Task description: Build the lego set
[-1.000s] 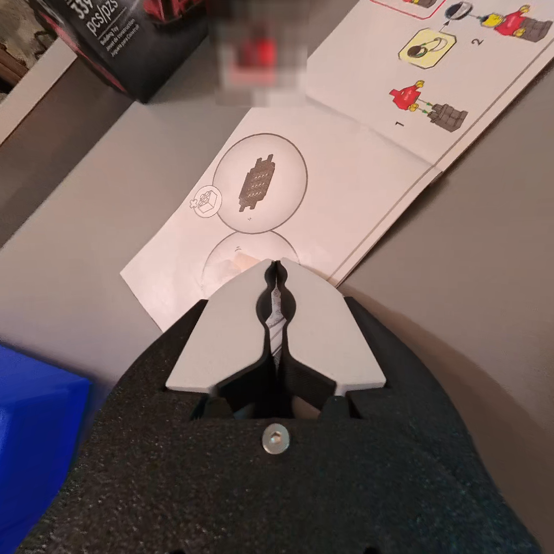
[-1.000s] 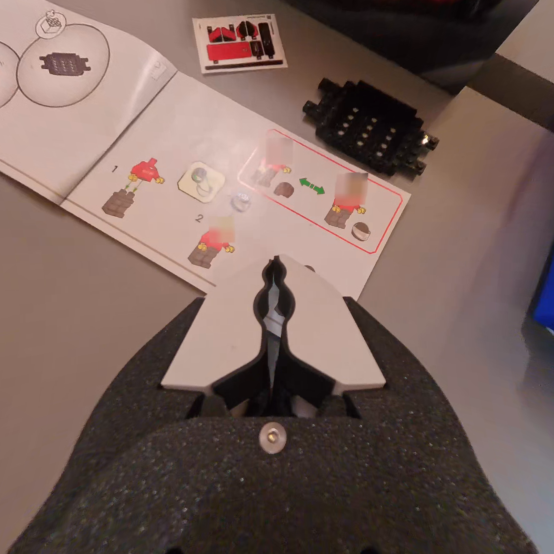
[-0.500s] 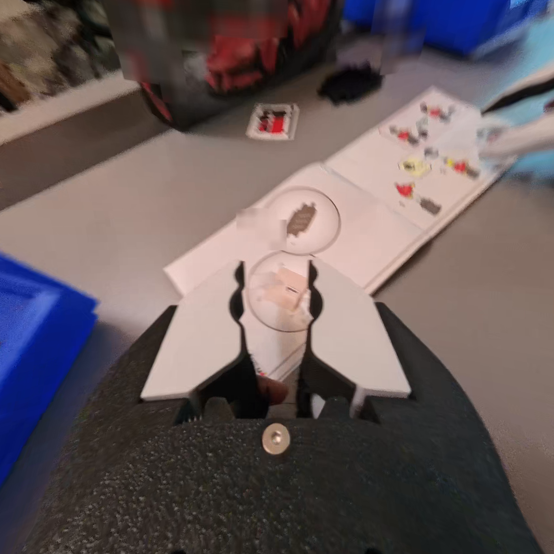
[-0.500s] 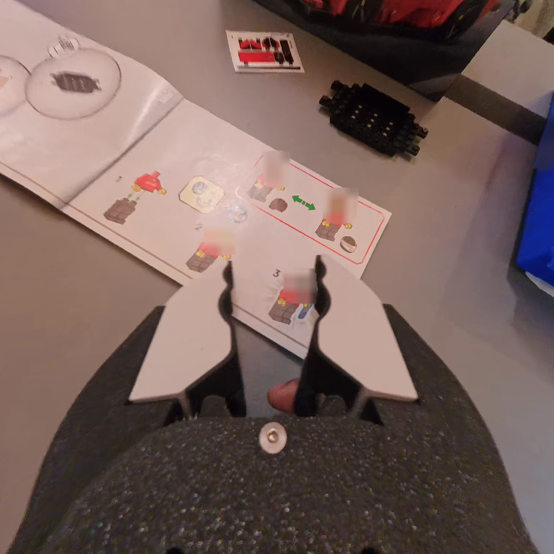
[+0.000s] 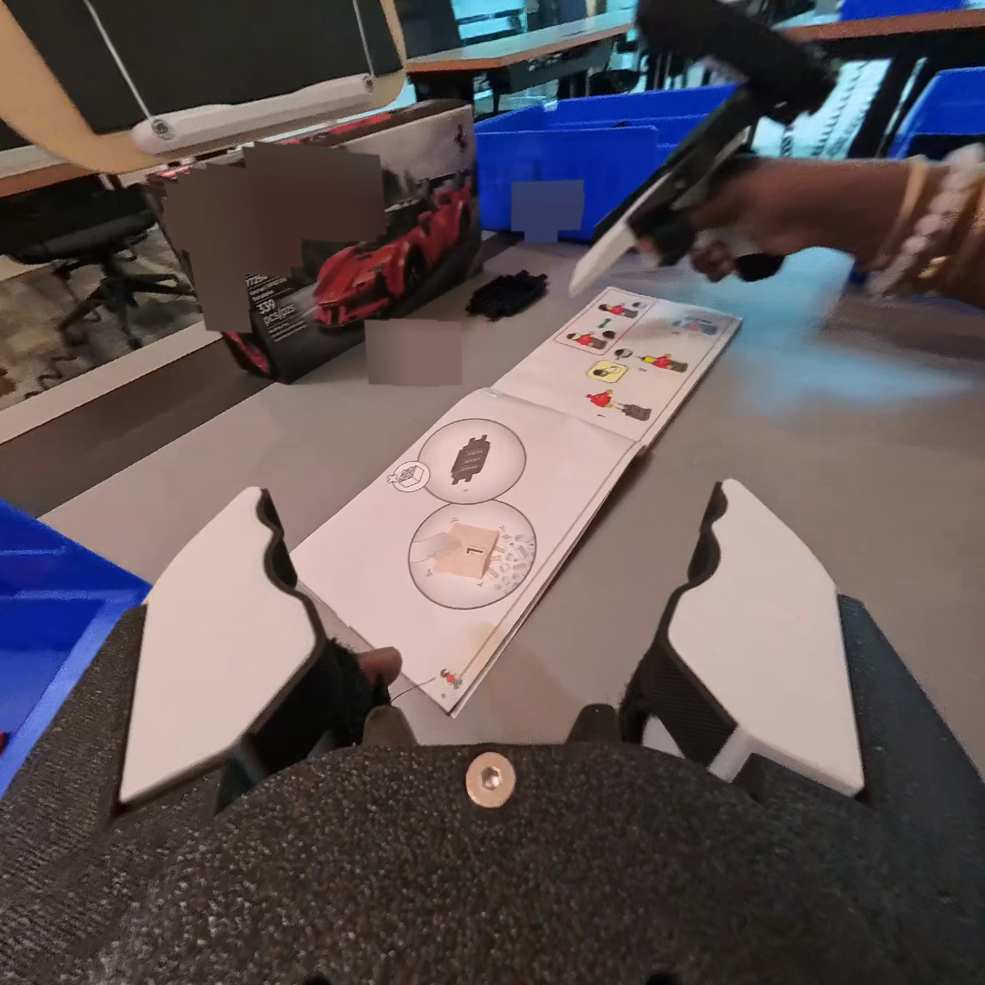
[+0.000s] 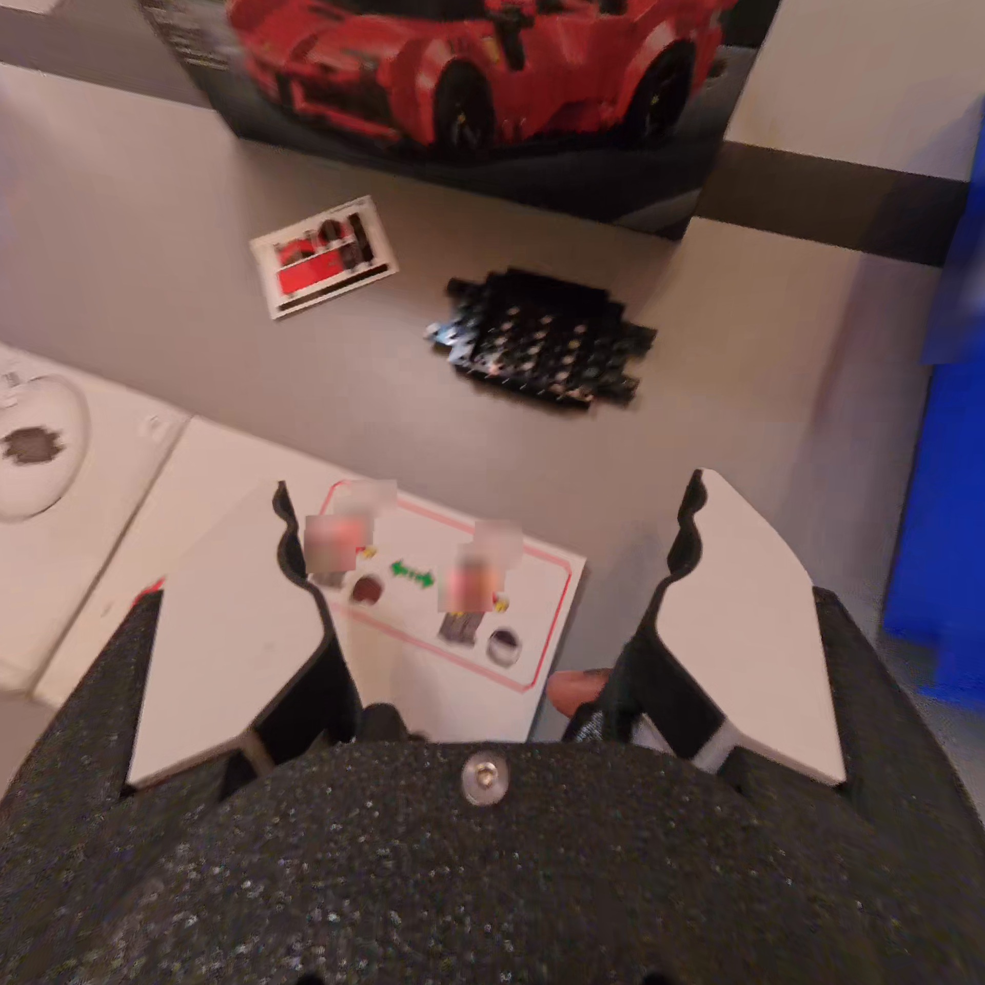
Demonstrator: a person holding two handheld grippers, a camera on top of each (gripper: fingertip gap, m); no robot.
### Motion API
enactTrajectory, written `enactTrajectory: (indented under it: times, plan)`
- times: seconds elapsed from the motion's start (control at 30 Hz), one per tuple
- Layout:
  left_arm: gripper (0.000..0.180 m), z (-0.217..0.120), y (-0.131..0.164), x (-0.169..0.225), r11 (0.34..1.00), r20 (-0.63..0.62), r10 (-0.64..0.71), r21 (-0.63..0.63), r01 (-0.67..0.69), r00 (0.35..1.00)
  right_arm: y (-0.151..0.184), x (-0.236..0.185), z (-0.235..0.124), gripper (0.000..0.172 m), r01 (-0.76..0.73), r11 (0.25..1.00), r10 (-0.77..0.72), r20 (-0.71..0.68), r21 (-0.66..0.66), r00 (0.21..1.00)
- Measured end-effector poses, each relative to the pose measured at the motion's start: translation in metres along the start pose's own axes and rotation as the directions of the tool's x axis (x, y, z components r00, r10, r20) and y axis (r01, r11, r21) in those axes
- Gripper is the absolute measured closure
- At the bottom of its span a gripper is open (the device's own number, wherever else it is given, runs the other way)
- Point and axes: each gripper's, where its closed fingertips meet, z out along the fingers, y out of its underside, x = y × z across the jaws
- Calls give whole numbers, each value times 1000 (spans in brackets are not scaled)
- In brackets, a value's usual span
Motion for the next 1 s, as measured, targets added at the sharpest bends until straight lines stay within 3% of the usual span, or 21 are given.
enactTrajectory:
  times: [0.2,0.3,0.4,0.53,0.83,1.0]
  plan:
    - [45,-7,-7,-5,998,10,-24,56,24,1000,-18,20,43,37,48,996,-53,-59,-73,997]
    - [45,-10,-8,-7,997,10,-25,68,24,1000,-27,17,57,39,144,984,-148,-28,-108,989]
    - [46,-10,-8,-8,997,7,-42,69,41,999,-28,21,65,43,136,978,-140,-11,-159,990]
    - [48,-7,0,-8,1000,23,1,22,-1,1000,-26,22,70,83,137,980,-139,-5,-142,990]
    - [51,-3,6,-5,999,27,45,-16,-45,999,-32,13,55,90,152,988,-152,4,-10,988]
    - [55,-1,11,-3,997,21,62,-45,-61,998,-35,-48,7,90,171,982,-180,144,74,973]
